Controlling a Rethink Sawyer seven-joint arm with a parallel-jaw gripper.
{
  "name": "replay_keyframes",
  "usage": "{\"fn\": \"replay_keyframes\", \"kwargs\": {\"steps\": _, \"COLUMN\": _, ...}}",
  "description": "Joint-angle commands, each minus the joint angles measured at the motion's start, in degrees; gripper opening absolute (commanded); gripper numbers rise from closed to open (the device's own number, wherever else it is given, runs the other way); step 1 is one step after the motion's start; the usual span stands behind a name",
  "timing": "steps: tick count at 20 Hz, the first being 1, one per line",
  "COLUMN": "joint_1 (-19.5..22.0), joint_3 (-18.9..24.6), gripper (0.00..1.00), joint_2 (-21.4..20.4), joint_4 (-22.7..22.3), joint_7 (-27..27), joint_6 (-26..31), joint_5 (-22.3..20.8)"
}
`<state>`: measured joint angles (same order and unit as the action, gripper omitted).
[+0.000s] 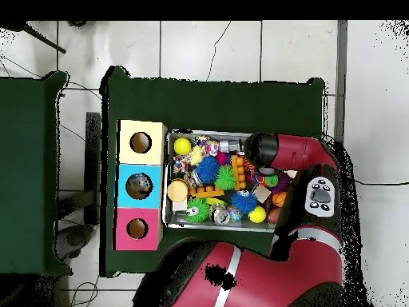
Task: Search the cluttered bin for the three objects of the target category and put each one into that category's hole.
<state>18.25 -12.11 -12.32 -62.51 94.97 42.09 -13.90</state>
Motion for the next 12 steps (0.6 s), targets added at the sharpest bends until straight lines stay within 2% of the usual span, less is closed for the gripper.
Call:
{"fn": "replay_keyframes", "kwargs": {"steps": 1, "joint_1": 4.4, "joint_3": 7.9, "gripper": 1.00, "joint_2": 2.1, "joint_4": -7.2, "joint_7": 2.7, "joint_6": 7.0, "joint_5": 4.8}}
{"fn": "replay_keyframes", "kwargs": {"steps": 9, "joint_1": 6.2, "joint_3": 9.4, "gripper": 1.00, "joint_2": 2.9, "joint_4": -7.3, "joint_7": 0.7, "joint_6": 6.1, "joint_5": 5.0}}
{"fn": "replay_keyframes", "kwargs": {"steps": 12, "joint_1": 6.7, "joint_3": 9.9, "gripper": 1.00, "joint_2": 2.9, "joint_4": -7.9, "joint_7": 0.7, "joint_6": 3.4, "joint_5": 4.6}}
